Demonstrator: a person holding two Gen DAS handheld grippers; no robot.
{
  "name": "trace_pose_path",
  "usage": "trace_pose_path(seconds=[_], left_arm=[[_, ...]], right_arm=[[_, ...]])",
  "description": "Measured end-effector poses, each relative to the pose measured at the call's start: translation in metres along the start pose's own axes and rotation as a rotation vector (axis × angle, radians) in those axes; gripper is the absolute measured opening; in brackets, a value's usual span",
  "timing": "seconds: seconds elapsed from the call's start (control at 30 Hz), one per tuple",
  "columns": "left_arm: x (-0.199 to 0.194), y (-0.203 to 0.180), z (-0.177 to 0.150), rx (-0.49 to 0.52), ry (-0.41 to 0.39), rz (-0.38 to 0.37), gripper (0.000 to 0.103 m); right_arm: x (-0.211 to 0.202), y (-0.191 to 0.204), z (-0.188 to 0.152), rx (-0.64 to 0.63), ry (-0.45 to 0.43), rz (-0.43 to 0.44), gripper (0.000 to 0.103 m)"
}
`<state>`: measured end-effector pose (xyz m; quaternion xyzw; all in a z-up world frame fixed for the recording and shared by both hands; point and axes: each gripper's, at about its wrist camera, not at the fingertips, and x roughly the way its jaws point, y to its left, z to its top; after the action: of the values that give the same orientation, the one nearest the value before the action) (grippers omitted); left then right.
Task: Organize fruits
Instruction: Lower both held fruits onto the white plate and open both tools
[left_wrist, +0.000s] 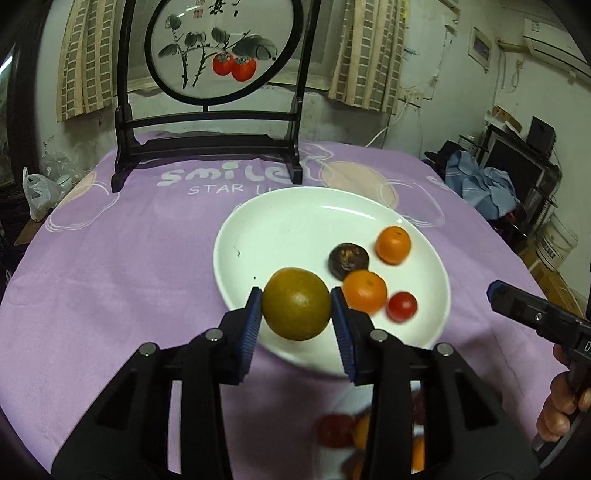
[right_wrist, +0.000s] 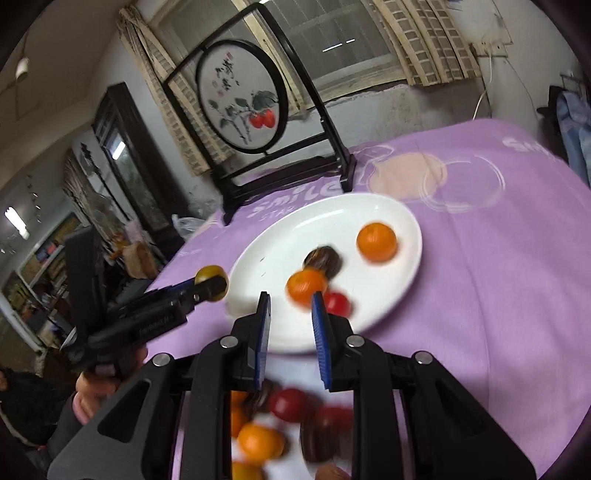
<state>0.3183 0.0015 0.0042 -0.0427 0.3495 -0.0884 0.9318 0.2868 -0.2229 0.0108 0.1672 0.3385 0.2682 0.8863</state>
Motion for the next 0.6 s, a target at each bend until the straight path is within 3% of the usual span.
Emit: trace_pose_path(seconds=[0.07, 0.17, 0.3, 0.43, 0.6], left_arm=[[0.010, 0.004, -0.001, -0.020, 0.035, -0.006, 0.038], [0.001, 0.011, -0.005, -0.006, 0.015, 0.008, 0.038], [-0.016, 0.023, -0.003, -0.049, -0.013, -0.002, 0.038], [-0.027, 0.026, 0.000, -0.062, -0.045, -0.001, 0.038], [-0.028, 0.025, -0.002, -0.064, -0.039, -0.009, 0.038]], right_arm=[[0.002, -0.004, -0.002, 0.022, 0.045, 0.031, 0.019], [-0.021, 0.005, -0.018, -0.084, 0.083, -0.057, 0.020], [-0.054, 0.021, -0.057, -0.287, 0.153, -0.093, 0.061], [-0.069, 0.026, -0.108, -0.455, 0.270, -0.252, 0.061], [-0.072, 0.028, -0.137, -0.436, 0.353, -0.148, 0.061]])
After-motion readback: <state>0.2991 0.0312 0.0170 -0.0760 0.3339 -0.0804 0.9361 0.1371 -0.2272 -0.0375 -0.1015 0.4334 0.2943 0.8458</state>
